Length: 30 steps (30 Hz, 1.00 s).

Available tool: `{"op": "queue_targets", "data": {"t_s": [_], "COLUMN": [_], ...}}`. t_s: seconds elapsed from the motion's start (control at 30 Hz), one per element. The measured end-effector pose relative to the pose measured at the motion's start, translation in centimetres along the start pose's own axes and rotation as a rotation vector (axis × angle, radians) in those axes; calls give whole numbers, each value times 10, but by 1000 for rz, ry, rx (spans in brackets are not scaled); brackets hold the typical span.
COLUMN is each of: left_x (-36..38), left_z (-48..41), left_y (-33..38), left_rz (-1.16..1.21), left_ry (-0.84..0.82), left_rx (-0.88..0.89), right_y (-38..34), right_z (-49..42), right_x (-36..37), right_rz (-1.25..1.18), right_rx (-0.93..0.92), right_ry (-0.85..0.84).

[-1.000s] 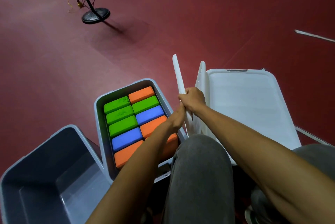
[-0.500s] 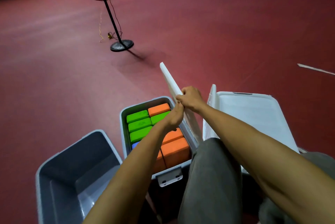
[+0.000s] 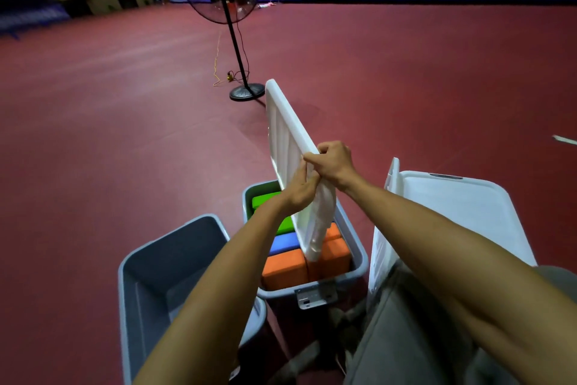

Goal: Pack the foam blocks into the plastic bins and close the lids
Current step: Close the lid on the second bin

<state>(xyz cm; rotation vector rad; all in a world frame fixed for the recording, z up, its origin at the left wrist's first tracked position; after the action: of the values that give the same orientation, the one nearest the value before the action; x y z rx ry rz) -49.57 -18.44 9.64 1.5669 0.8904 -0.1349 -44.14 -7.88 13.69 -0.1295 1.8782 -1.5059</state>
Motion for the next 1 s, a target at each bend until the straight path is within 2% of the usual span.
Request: {"op": "queue_targets", "data": {"t_s": [0.1,0.2,0.27,0.4,0.47,0.6,0.67,0.8,1.0], "left_x": [-7,-13,-14,4,19,61,83,106,131], "left_z": [0,14,20,32,38,47,51,49,48], "left_y": [-15,-8,-11,-31,-38,-70,-85,-102,-121], "left_rz": [-130,-307,-358,-429,-431,-446,-410,-314,-381], "left_ry": [48,-44,-81,-161,-223,-471,-543,-558,-616], "left_rx": [-1,-39,-46,-186,-239,-275,-273,-322,-370], "right_y": [8,20,32,71,99,162,184,202,224], "right_z": [10,21,27,33,32,24,24,20,25], "right_x": [9,22,31,51,55,47,41,33,37], "right_rz": [-267,-567,-667,-756,-806,-711,-638,-487,-137], "right_rx": [159,318,399,563,657,777,818,786,749], "right_ry": [-126,-261,-308,-405,-397,-310,-296,-337,-401]}}
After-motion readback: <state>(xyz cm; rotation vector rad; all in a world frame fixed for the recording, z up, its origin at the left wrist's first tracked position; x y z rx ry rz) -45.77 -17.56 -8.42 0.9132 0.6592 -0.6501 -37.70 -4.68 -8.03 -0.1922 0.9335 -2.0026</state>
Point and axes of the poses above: each hand's wrist, its own z-axis away from the middle knuckle, its own x-axis out of the palm, y = z × x, the point moved 3 cm from there along -z, towards the middle knuckle, and after that the axes turned 15 degrees about x, right-handed, at the moved point
